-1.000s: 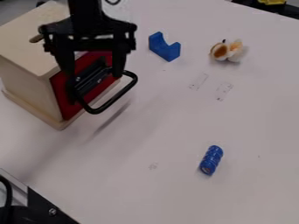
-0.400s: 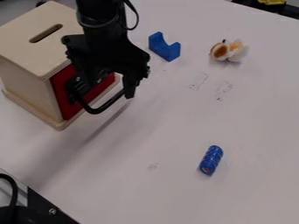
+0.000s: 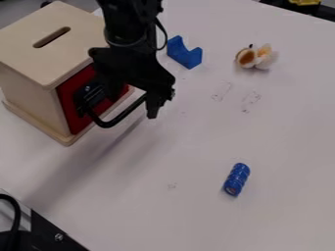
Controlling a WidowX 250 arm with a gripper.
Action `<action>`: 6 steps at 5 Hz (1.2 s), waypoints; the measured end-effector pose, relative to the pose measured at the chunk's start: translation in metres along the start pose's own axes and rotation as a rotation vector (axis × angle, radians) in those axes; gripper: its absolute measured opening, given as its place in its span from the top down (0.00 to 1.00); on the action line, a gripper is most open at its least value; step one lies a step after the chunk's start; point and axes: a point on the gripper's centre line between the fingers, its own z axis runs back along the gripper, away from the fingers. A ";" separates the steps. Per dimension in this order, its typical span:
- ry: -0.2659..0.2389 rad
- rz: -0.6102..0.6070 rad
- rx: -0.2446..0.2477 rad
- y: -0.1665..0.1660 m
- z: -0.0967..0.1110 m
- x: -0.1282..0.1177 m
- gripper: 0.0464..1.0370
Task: Open the drawer
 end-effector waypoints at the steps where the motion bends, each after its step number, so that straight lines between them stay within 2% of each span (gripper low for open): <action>1: 0.035 -0.011 0.009 0.003 -0.018 0.006 0.04; 2: 0.061 -0.022 0.036 0.007 -0.034 0.009 0.04; 3: 0.077 -0.027 0.016 0.005 -0.042 0.007 0.07; 5: 0.067 -0.023 -0.020 0.002 -0.041 0.008 0.66; 6: 0.070 -0.052 -0.026 -0.004 -0.043 0.005 0.87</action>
